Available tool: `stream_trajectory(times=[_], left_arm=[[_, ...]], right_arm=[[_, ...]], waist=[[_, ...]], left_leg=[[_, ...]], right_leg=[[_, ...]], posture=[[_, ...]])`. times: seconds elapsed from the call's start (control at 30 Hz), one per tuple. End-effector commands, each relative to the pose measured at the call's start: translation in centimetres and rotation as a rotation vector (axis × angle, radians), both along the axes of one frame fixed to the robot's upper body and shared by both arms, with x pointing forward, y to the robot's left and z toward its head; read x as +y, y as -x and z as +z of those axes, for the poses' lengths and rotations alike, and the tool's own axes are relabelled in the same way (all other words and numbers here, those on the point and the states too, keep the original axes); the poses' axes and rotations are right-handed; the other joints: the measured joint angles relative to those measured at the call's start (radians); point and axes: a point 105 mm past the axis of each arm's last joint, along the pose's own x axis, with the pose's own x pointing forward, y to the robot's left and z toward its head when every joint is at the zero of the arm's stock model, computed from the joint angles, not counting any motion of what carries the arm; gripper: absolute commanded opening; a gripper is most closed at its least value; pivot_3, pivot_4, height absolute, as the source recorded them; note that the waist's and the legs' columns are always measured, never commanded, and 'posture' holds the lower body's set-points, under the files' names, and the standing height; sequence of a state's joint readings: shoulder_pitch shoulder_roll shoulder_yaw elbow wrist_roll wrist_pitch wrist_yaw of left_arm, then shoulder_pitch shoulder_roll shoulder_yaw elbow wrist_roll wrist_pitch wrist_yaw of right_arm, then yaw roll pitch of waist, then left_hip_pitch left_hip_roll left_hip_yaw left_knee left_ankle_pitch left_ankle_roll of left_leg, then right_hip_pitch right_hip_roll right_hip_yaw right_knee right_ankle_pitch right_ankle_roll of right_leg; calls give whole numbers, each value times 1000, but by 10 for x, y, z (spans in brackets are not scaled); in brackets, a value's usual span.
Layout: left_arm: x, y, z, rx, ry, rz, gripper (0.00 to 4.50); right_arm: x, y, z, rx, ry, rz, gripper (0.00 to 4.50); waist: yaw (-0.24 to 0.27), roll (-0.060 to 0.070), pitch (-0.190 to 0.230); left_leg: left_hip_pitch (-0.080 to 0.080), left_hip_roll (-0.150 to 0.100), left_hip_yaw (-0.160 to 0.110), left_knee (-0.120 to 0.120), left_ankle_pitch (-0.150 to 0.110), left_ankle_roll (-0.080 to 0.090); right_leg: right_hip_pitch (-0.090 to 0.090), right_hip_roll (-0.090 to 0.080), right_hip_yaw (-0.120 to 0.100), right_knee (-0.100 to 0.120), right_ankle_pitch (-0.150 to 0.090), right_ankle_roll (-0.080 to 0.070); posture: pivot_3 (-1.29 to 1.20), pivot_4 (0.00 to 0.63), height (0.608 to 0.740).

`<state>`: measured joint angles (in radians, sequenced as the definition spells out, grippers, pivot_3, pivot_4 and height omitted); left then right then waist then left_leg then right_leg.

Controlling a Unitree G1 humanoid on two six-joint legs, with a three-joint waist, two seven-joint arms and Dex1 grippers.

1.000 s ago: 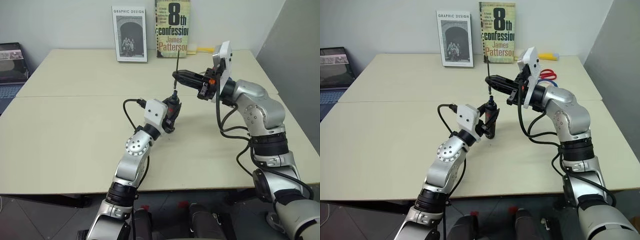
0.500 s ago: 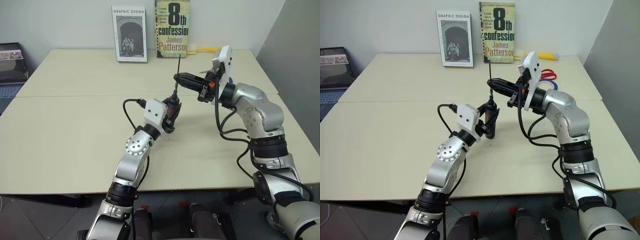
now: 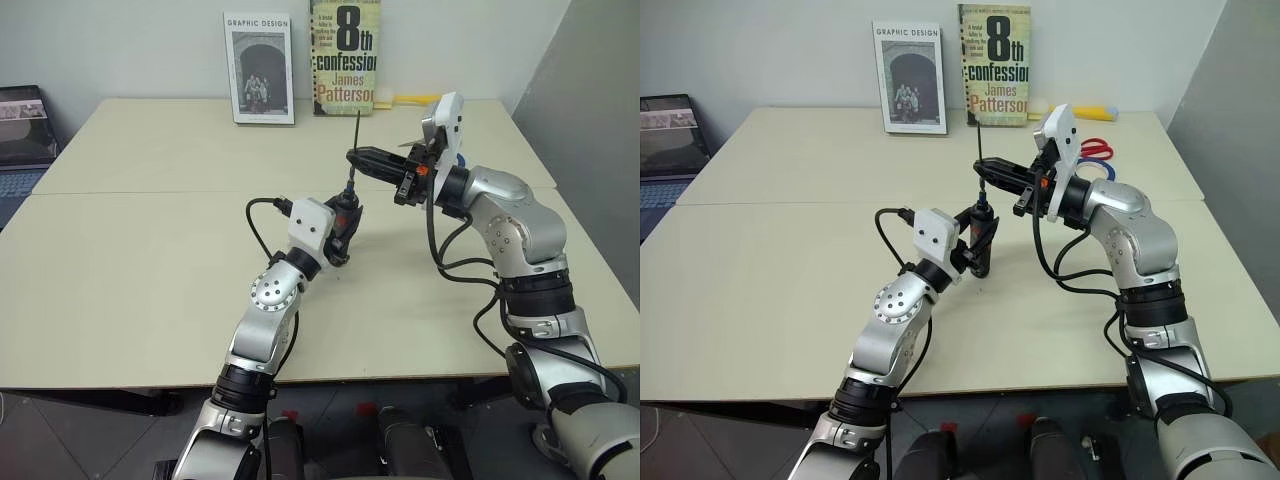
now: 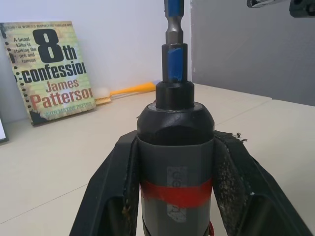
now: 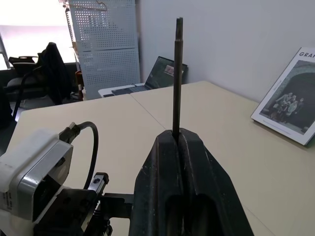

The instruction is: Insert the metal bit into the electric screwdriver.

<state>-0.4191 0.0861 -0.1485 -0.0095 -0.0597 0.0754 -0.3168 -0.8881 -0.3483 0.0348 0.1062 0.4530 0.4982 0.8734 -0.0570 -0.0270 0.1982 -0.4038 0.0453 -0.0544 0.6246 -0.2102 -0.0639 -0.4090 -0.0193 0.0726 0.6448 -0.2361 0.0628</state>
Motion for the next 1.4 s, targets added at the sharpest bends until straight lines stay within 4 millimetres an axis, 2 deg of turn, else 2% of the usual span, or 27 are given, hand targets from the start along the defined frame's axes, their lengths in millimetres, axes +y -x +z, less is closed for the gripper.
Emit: stream_trajectory(times=[0.03,0.5,1.07,1.4], left_arm=[[6,-1,1,-6,-12,24,1643],[6,-1,0,-6,-11,23,1643],[4,0,0,-6,-24,10,1643],[5,1,-1,-6,-23,13,1643]], right_arm=[[2,6,7,-51,13,11,0],[-1,1,-10,28,72,10,0],[-3,-3,-3,2,239,143,0],[-6,-14,-2,41,223,133,0]], waist=[[0,0,0],[0,0,0],[-1,0,0],[-2,0,0]], left_leg=[[0,0,0,0,0,0],[0,0,0,0,0,0],[1,0,0,0,0,0],[1,0,0,0,0,0]], right_leg=[[0,0,0,0,0,0],[0,0,0,0,0,-1],[1,0,0,0,0,-1],[1,0,0,0,0,0]], posture=[[0,150,740],[0,150,740],[0,150,740],[0,150,740]])
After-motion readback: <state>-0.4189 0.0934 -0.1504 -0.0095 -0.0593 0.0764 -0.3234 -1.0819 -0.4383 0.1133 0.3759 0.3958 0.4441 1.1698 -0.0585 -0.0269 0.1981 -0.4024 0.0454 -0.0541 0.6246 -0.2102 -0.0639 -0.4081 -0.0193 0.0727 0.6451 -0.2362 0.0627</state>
